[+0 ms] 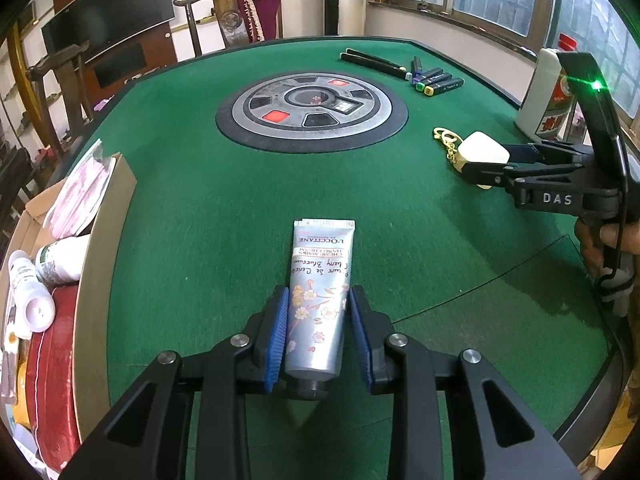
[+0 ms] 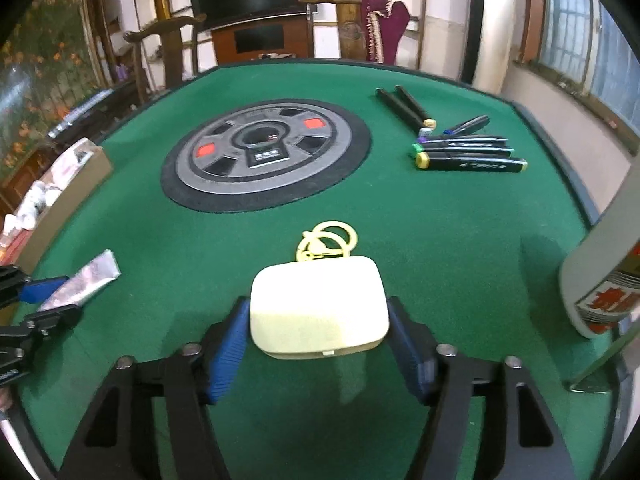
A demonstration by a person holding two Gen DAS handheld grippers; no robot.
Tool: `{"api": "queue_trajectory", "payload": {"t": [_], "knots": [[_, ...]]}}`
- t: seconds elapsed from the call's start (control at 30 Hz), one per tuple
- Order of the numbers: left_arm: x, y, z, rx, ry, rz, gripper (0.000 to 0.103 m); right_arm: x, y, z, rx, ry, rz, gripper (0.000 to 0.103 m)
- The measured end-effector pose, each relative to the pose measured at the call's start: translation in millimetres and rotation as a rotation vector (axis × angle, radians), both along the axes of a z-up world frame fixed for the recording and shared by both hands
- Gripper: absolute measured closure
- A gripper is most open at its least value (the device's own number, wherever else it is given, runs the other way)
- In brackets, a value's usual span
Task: Organize objects
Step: 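Lift the hand-cream tube with the left gripper while the right lifts the white case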
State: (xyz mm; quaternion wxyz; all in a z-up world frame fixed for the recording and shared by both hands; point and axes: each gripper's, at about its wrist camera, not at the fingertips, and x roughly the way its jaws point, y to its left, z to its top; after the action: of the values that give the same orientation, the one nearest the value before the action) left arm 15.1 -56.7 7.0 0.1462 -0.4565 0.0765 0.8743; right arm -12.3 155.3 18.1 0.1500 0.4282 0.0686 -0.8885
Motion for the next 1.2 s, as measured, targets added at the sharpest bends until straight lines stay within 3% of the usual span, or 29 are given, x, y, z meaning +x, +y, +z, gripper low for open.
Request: {"api": "queue_trajectory", "payload": {"t": [0.6, 1.2], "knots": [[3.6, -25.0, 6.9, 0.183, 0.013, 0.110, 0.074, 26.0, -6.5, 30.8, -0.151, 0.131, 0.029, 0.034], [20.6, -39.0, 22.2, 0.229, 0.068, 0.160, 0.074, 37.8, -17.5, 40.1, -0.198, 0.165, 0.038, 0.034]]}}
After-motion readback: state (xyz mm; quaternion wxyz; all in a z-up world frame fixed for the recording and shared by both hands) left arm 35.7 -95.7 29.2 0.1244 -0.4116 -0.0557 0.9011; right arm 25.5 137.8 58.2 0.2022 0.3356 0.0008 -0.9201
